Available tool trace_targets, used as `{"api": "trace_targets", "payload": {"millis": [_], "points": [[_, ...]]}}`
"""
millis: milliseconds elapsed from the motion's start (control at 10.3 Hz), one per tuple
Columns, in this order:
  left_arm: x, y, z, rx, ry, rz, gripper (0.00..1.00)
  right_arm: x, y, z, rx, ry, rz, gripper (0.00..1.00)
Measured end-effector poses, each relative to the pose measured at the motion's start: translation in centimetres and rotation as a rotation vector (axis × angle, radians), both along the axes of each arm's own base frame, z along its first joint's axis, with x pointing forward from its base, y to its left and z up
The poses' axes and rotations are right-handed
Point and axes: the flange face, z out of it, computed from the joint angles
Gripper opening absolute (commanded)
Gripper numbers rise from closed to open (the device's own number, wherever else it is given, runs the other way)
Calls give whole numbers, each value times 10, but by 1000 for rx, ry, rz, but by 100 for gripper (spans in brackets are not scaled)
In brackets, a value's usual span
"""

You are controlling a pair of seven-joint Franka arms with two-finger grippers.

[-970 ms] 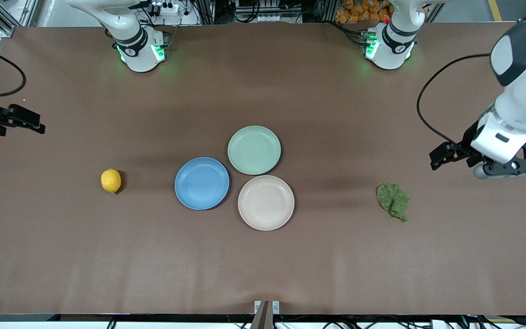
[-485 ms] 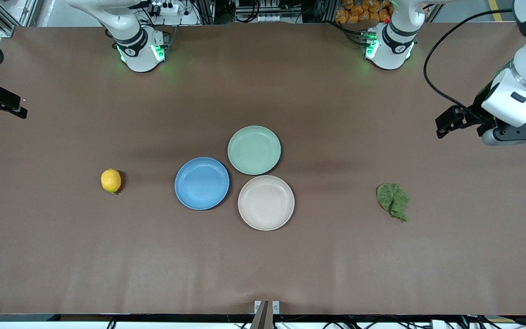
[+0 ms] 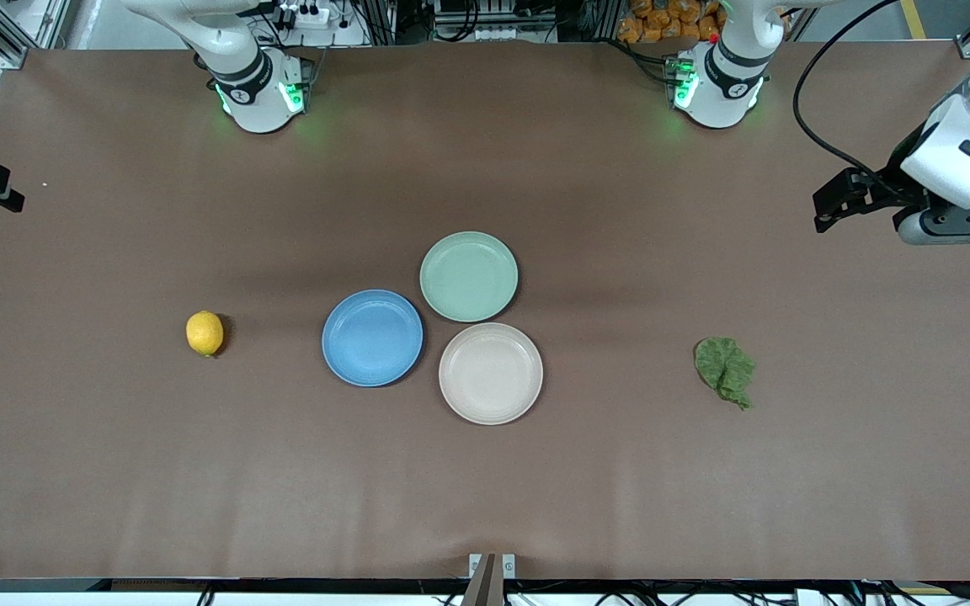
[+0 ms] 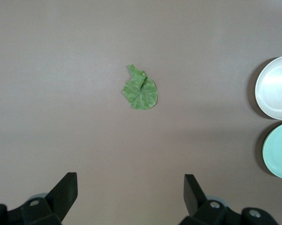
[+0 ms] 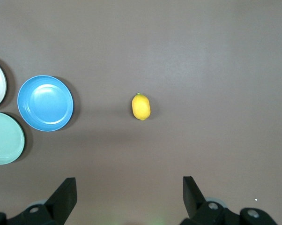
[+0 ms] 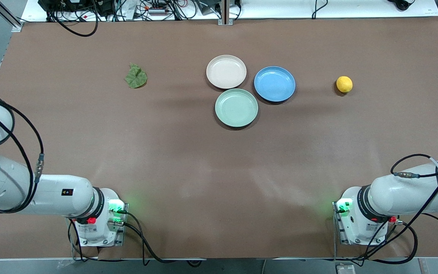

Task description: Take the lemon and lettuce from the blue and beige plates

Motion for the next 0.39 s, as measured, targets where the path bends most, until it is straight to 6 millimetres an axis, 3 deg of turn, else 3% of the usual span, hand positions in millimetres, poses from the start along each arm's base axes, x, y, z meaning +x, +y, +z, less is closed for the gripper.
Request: {"api": "trace_targets", "payload": {"millis": [388], "points": [[0,-1,0,1,3,-1,100,5,4,-30,4,41,8,100]]}}
